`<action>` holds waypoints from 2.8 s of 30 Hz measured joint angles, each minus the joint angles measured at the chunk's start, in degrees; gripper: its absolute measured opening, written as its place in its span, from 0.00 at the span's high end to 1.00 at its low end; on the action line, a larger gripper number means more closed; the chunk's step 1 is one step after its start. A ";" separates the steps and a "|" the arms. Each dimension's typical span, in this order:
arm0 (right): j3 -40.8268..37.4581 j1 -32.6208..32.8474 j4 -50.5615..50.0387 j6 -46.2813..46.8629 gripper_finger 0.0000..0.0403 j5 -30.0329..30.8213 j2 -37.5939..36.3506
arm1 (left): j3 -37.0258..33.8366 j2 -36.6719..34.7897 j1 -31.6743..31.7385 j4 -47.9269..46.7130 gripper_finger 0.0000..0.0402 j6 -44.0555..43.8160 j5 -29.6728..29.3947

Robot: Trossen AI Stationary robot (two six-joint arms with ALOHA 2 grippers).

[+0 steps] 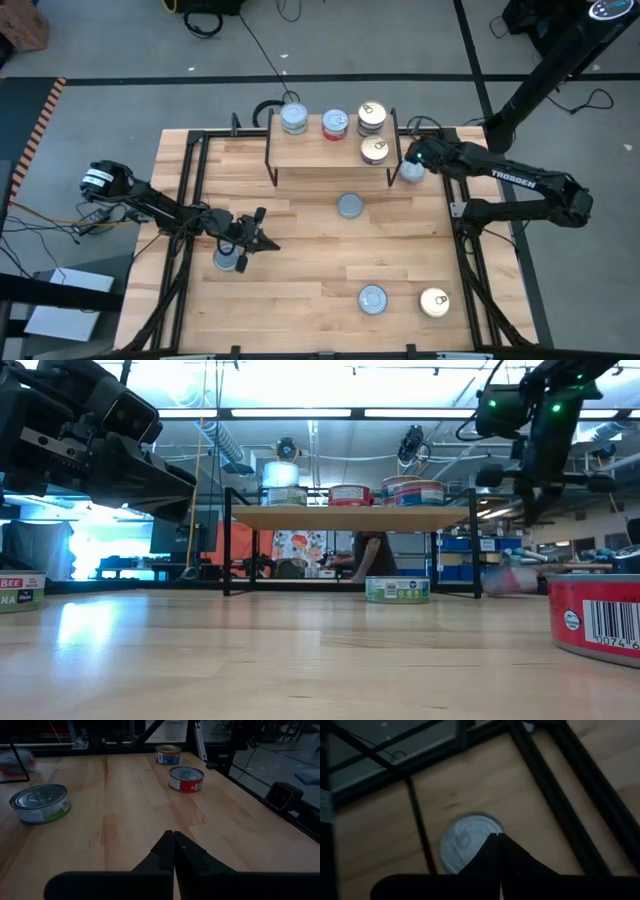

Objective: Stack canned seafood by type on shelf
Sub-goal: Put the red tuna can on the shelf aligned with the red tuna cans

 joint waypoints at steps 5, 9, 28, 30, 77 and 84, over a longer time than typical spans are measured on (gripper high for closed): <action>-3.05 -3.77 7.55 0.45 1.00 -3.46 1.29 | 0.00 0.00 0.00 0.00 0.99 -0.90 0.00; -8.14 -6.48 15.73 0.31 1.00 -9.01 4.32 | 0.00 0.00 0.00 -0.09 0.99 -1.11 0.00; -15.04 -7.38 24.00 0.12 1.00 -14.22 8.27 | 0.00 0.00 0.00 -0.33 0.99 -1.09 -0.02; -15.04 -7.38 22.38 0.17 1.00 -15.34 7.14 | 0.00 0.00 0.00 -0.33 0.99 -1.09 -0.02; -13.25 25.05 14.27 0.42 0.99 -28.74 3.65 | -0.04 0.00 0.00 -0.40 0.99 -1.09 -0.07; -12.95 39.37 30.00 4.73 0.99 -22.80 11.75 | -0.04 0.00 0.00 -0.48 0.99 -1.07 -0.07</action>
